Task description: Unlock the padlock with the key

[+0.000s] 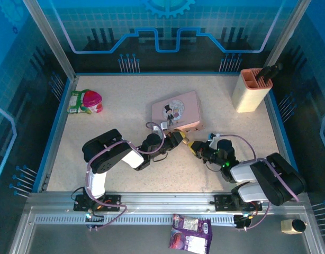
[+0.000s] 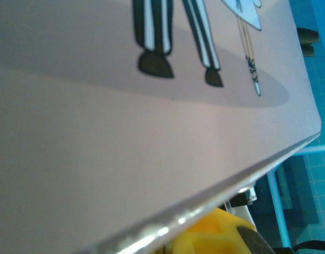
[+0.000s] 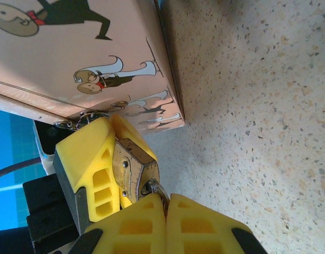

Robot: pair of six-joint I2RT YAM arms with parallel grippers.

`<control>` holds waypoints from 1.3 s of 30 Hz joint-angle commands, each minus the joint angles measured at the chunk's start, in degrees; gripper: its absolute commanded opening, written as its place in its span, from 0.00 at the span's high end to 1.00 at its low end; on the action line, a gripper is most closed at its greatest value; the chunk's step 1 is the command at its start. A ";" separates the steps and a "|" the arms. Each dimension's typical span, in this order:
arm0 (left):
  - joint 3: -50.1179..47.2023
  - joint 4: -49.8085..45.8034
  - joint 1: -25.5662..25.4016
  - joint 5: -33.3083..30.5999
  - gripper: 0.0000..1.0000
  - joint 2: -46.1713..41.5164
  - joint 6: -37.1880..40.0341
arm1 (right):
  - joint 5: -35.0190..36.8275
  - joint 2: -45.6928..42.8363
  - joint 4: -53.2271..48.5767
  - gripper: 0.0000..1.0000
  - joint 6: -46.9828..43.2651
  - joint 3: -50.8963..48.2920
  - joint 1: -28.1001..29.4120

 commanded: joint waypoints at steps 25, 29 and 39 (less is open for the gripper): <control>0.43 -8.80 0.85 1.26 1.00 -7.41 -0.49 | 8.56 -23.80 -52.42 0.70 -54.08 11.75 0.85; 1.05 -13.66 1.25 0.96 1.00 -9.21 0.92 | 13.19 -24.93 -50.76 0.72 -63.05 11.09 4.84; 2.57 -18.98 2.11 3.27 1.00 -10.78 1.43 | 27.35 -19.61 -34.70 0.77 -76.12 6.83 18.43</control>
